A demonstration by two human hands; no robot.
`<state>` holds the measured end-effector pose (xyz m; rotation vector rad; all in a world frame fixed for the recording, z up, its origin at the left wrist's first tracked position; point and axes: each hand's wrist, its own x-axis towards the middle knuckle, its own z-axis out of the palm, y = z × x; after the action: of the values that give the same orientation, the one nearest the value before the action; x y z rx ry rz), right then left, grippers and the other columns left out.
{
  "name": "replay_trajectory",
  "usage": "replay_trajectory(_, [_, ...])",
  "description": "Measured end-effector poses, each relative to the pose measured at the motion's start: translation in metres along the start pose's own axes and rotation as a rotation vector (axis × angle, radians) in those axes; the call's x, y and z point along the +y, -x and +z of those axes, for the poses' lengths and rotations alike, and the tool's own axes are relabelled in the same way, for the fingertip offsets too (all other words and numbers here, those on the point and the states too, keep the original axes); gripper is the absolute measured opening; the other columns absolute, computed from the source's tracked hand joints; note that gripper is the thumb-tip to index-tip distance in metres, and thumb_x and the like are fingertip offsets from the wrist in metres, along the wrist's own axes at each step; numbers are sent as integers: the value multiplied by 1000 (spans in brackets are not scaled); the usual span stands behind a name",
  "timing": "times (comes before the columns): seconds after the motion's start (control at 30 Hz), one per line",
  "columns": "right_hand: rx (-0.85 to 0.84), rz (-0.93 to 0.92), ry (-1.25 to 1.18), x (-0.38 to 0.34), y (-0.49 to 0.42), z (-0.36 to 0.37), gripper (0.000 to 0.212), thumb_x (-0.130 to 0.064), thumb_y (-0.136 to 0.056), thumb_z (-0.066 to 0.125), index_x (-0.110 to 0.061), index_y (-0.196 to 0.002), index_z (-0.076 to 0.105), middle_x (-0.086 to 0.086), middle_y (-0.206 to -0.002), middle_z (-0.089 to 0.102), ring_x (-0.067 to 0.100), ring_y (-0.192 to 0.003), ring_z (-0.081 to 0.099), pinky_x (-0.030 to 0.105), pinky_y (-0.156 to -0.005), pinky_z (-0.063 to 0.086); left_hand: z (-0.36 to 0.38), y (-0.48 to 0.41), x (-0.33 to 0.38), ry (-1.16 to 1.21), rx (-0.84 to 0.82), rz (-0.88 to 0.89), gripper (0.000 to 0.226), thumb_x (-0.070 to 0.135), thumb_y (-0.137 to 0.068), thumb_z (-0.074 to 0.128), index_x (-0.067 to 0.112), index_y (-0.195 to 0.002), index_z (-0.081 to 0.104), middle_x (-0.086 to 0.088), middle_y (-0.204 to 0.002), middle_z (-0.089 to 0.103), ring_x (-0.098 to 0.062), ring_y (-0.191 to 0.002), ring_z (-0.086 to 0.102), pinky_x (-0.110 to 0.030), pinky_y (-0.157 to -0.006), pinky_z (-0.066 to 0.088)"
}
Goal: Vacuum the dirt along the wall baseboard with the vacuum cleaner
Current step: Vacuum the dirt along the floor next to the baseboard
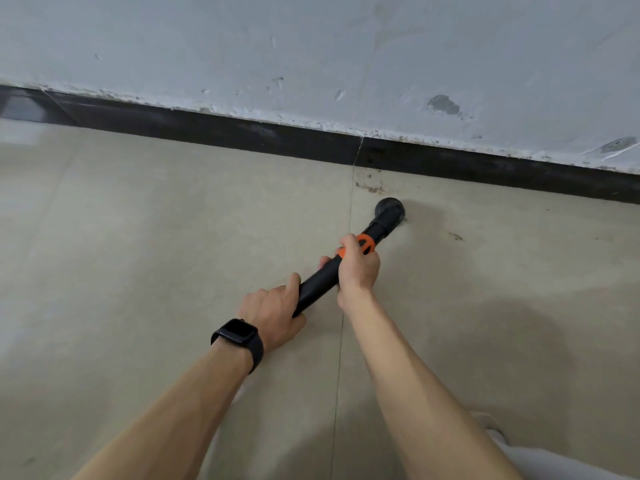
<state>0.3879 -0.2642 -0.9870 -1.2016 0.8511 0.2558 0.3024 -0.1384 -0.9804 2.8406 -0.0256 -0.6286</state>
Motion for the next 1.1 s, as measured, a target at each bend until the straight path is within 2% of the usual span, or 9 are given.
replay_trajectory(0.13, [-103, 9, 32, 2, 3, 19, 12, -9, -81, 65, -9, -82, 53, 5, -67, 50, 26, -47, 59, 35, -54, 54, 7, 6, -12, 7, 54, -46, 32, 38, -88, 51, 22, -101, 25, -1, -97, 64, -36, -81, 65, -34, -55, 33])
replay_trajectory(0.23, [-124, -4, 64, 2, 2, 28, 12, -9, -79, 65, -10, -78, 53, 5, -65, 51, 28, -52, 58, 37, -54, 55, 9, 4, -14, 47, 73, -82, 37, 38, -88, 51, 23, -95, 18, -2, -96, 66, -36, -80, 66, -34, -54, 33])
replay_trajectory(0.33, [-130, -14, 97, 0, -1, 33, 12, -8, -81, 66, -9, -82, 54, 5, -65, 53, 28, -51, 60, 37, -54, 56, 8, 0, -14, 72, 78, -109, 39, 38, -88, 53, 23, -95, 17, -2, -96, 66, -35, -81, 66, -34, -55, 34])
replay_trajectory(0.53, [-188, -5, 122, -6, -12, 36, 12, -9, -80, 66, -9, -84, 55, 4, -64, 53, 26, -48, 59, 36, -53, 55, 3, -5, -5, 23, 98, -134, 31, 36, -92, 52, 19, -108, 32, -2, -97, 64, -33, -79, 67, -33, -50, 27])
replay_trajectory(0.67, [-200, -13, 122, -9, -19, 38, 16, -11, -76, 67, -8, -86, 55, 5, -66, 54, 25, -48, 58, 35, -52, 54, -2, -11, -1, 27, 92, -149, 30, 36, -93, 51, 19, -108, 32, -1, -98, 63, -31, -79, 66, -32, -47, 23])
replay_trajectory(0.9, [-207, -23, 131, -19, -33, 47, 21, -14, -73, 68, -8, -90, 56, 4, -66, 55, 24, -48, 59, 34, -53, 54, -8, -28, 1, 55, 104, -170, 28, 33, -94, 51, 18, -109, 33, -2, -98, 63, -32, -80, 67, -34, -54, 32])
replay_trajectory(1.1, [-201, -21, 97, -14, -36, 54, 20, -15, -69, 68, -10, -85, 57, 3, -61, 56, 25, -48, 58, 34, -52, 53, -6, -29, -3, 56, 101, -183, 28, 33, -93, 50, 19, -108, 30, -1, -98, 62, -31, -80, 66, -33, -52, 30])
